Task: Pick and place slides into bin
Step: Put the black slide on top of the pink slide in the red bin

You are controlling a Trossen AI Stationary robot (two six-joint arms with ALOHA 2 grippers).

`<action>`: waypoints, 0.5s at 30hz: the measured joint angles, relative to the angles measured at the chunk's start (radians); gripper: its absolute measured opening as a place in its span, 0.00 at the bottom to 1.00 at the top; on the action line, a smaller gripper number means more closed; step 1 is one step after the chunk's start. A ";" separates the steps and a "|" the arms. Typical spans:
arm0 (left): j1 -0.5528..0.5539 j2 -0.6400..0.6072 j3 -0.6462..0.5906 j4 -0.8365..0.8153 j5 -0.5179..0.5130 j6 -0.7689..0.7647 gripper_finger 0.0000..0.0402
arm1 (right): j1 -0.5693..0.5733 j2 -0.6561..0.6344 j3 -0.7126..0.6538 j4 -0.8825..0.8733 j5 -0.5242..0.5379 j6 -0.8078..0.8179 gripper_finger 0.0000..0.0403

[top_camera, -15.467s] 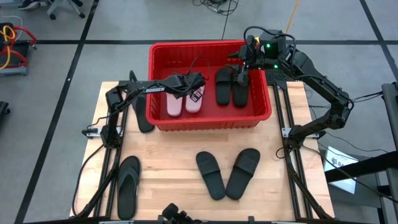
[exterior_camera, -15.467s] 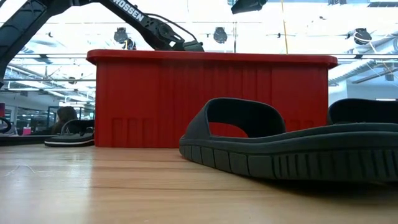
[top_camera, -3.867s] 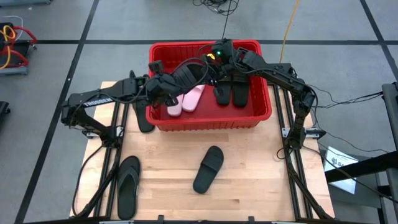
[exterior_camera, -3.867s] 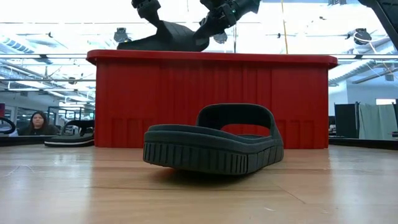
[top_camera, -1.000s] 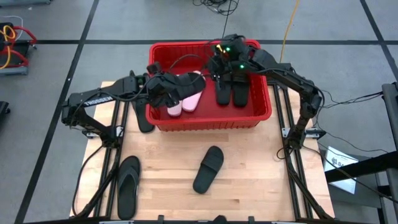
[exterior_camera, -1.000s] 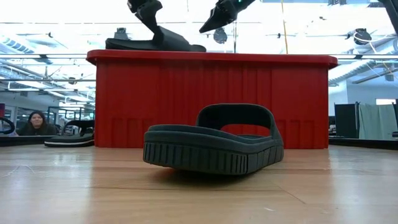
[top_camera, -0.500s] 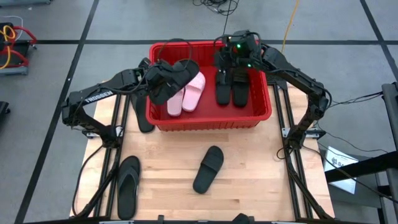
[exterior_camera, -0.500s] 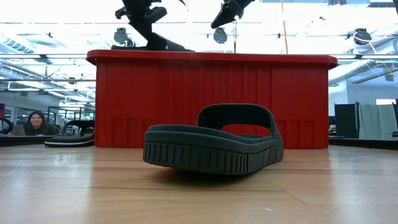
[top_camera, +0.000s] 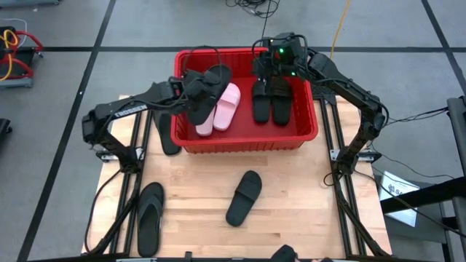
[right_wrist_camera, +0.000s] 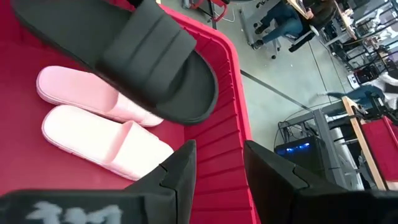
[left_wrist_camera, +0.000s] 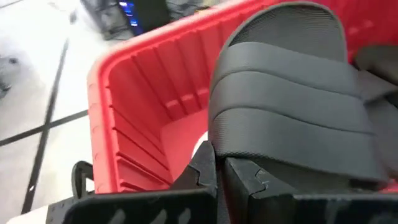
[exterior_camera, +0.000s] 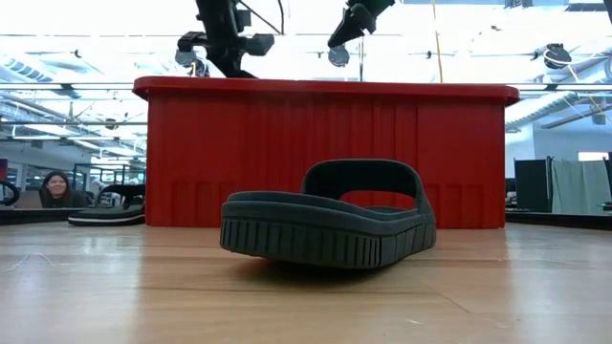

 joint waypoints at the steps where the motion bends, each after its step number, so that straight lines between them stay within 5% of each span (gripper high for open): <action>1: 0.000 0.010 0.000 -0.001 -0.016 -0.022 0.00 | -0.003 0.000 0.000 0.001 0.000 -0.001 0.31; 15: 0.003 0.044 0.000 -0.263 -0.078 -0.417 0.00 | -0.003 -0.013 0.000 0.001 0.077 -0.038 0.31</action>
